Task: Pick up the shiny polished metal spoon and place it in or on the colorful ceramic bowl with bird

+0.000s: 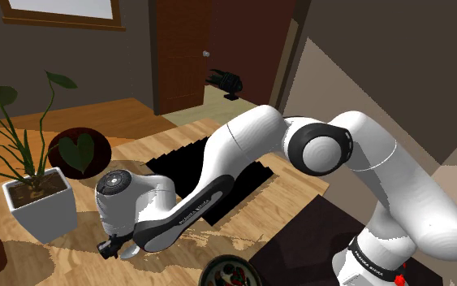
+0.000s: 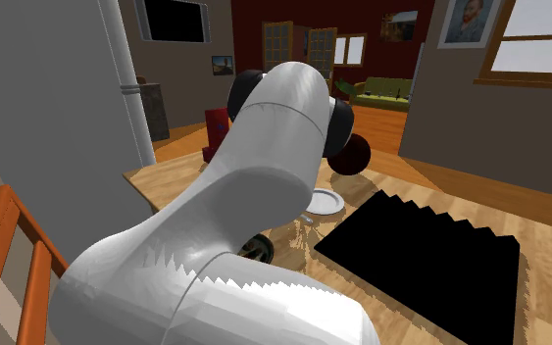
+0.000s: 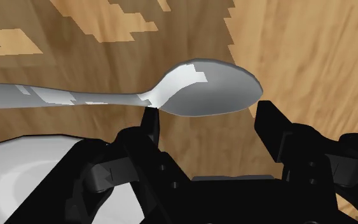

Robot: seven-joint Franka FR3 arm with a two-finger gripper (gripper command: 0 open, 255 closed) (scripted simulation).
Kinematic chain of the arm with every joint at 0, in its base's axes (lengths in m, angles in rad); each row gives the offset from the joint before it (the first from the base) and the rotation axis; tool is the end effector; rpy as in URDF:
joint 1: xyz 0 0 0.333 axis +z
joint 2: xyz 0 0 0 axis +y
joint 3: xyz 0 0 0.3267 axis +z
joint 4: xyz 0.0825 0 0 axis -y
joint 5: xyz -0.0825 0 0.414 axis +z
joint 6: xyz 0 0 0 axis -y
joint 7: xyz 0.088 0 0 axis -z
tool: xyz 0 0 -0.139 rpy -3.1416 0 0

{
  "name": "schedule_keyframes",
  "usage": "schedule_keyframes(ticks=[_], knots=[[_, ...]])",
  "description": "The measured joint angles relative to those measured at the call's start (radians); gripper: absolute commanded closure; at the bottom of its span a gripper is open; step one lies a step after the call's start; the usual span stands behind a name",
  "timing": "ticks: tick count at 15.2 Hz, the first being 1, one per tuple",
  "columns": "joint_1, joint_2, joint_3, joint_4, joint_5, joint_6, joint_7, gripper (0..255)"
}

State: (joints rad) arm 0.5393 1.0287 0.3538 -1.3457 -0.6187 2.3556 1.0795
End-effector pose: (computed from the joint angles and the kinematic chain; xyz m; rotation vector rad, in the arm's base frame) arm 0.5354 0.5522 0.0814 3.0997 0.1156 0.2445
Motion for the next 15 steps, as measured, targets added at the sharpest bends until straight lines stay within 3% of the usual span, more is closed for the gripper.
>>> schedule_keyframes(ticks=[15], knots=[[-0.03,-0.13,0.041,-0.055,0.036,-0.078,-0.025,255]])
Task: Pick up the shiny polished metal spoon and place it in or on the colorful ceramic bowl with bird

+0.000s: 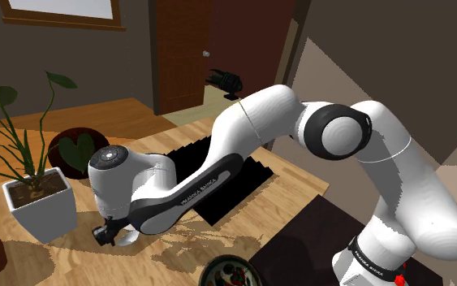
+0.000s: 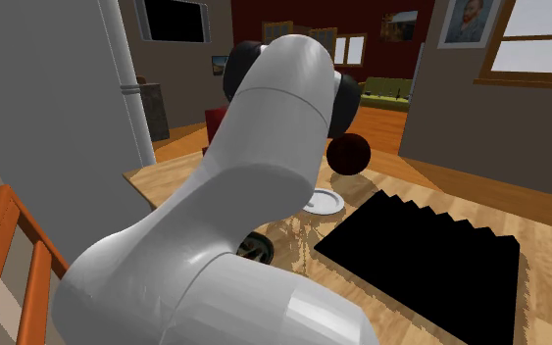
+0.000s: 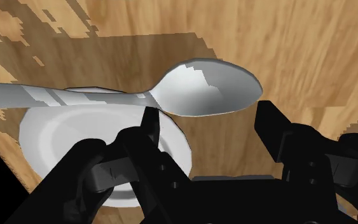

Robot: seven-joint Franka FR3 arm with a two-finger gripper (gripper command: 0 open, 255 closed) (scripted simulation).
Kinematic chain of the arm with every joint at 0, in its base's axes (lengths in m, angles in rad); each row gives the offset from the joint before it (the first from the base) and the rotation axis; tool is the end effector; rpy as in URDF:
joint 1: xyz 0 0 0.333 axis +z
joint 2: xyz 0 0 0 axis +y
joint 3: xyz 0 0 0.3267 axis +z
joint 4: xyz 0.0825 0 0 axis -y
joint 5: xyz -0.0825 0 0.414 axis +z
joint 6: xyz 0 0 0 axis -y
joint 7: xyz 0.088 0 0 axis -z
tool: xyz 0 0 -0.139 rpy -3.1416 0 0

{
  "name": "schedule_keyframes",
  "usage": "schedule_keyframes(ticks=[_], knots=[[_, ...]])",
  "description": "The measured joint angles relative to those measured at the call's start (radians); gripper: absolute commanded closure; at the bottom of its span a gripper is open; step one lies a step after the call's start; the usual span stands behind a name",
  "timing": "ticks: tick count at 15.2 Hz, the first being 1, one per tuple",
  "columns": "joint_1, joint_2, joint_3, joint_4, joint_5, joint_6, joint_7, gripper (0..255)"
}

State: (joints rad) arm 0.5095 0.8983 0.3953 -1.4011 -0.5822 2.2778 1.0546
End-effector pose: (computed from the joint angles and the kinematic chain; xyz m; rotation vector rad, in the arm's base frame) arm 0.5353 0.5525 0.1535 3.0998 0.1154 0.2450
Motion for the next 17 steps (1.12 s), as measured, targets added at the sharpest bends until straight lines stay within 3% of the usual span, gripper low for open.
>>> schedule_keyframes(ticks=[10,17], knots=[[-0.018,-0.079,0.029,-0.008,0.032,-0.07,-0.026,255],[-0.06,-0.293,0.065,-0.363,0.032,0.056,0.079,255]])
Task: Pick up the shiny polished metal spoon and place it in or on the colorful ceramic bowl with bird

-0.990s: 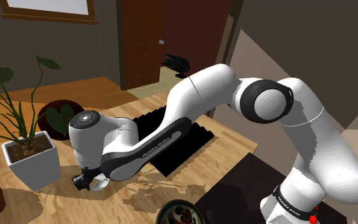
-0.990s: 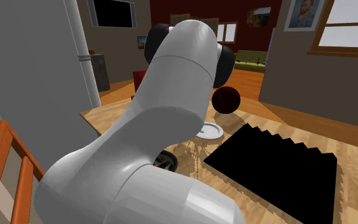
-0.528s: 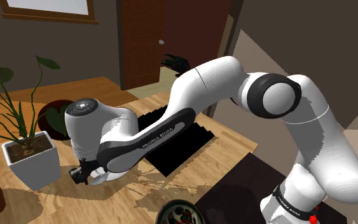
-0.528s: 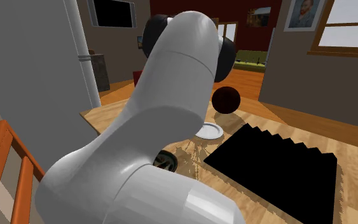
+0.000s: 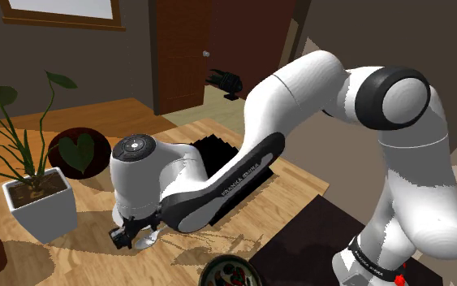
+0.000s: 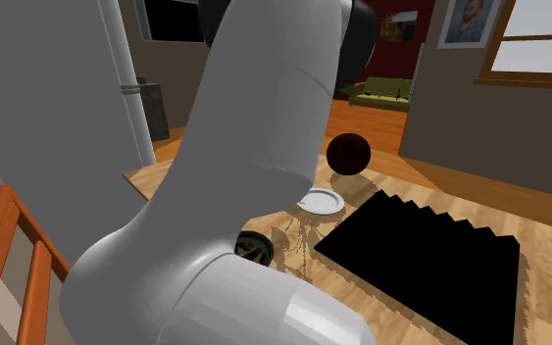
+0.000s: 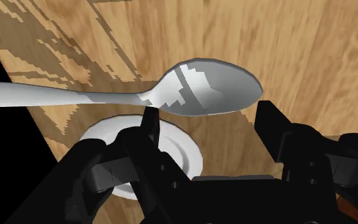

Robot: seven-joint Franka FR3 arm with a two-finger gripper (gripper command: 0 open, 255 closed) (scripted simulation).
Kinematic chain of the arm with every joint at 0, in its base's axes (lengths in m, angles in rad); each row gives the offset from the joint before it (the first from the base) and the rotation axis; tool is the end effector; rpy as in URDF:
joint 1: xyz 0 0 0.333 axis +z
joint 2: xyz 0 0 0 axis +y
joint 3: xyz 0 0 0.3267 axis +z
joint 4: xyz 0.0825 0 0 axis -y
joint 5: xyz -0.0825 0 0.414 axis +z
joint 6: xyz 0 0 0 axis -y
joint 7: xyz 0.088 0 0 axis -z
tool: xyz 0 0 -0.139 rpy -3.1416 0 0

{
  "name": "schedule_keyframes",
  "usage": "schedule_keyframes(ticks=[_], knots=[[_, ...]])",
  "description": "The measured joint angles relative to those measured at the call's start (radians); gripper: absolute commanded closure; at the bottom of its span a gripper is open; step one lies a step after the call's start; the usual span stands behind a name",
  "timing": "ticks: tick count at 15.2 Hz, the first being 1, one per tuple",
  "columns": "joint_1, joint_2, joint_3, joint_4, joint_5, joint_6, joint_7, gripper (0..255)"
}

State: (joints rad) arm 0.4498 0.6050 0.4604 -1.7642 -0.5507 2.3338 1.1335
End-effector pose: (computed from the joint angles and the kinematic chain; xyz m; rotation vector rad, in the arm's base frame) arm 0.4583 0.5237 0.2114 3.0998 0.1161 0.2443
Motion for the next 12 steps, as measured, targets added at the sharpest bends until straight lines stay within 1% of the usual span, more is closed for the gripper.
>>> schedule_keyframes(ticks=[2,7,12], knots=[[-0.007,-0.061,0.011,-0.106,-0.001,0.043,0.036,255],[-0.013,-0.197,0.046,-0.317,0.012,0.119,0.109,255],[-0.022,-0.343,0.098,-0.512,0.059,0.181,0.156,255]])
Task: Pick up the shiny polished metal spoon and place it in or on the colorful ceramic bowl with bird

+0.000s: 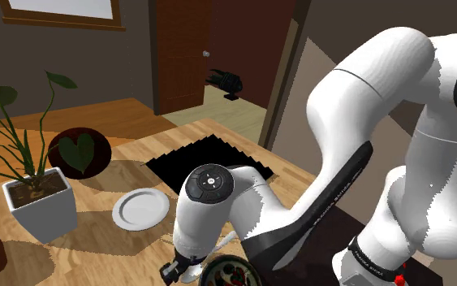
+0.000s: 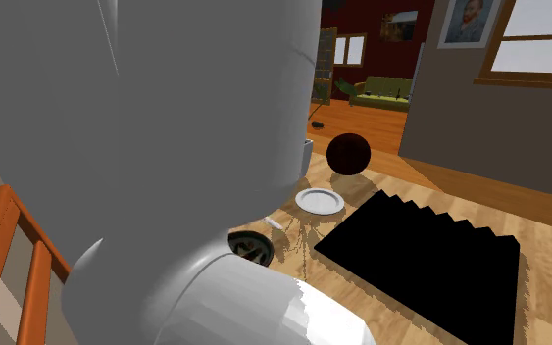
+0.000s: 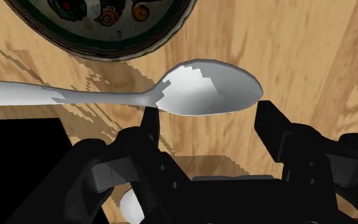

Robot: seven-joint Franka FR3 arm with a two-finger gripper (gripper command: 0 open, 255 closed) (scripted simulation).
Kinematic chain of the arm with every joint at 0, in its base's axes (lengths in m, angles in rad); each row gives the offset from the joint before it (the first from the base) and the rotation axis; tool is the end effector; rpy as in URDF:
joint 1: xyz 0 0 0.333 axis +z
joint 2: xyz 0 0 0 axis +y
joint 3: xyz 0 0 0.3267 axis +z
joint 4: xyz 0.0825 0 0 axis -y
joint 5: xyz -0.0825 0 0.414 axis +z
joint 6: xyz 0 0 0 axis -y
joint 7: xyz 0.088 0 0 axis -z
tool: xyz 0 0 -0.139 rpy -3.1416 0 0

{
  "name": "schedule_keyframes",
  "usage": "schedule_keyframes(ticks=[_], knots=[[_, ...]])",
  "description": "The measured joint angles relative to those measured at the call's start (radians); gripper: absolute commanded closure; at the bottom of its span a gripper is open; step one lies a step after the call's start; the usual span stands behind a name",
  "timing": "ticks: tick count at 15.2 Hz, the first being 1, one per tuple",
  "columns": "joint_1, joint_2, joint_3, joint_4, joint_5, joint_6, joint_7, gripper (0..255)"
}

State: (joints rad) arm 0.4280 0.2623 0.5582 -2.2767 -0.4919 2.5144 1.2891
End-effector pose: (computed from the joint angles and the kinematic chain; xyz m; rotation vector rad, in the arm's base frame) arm 0.3053 0.4667 0.2142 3.1004 0.1176 0.2439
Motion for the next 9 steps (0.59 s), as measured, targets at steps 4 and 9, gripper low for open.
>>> schedule_keyframes(ticks=[4,9], knots=[[0.012,-0.11,0.048,-0.147,0.052,0.05,0.042,255],[0.031,-0.12,0.051,-0.213,0.019,0.1,0.108,255]])
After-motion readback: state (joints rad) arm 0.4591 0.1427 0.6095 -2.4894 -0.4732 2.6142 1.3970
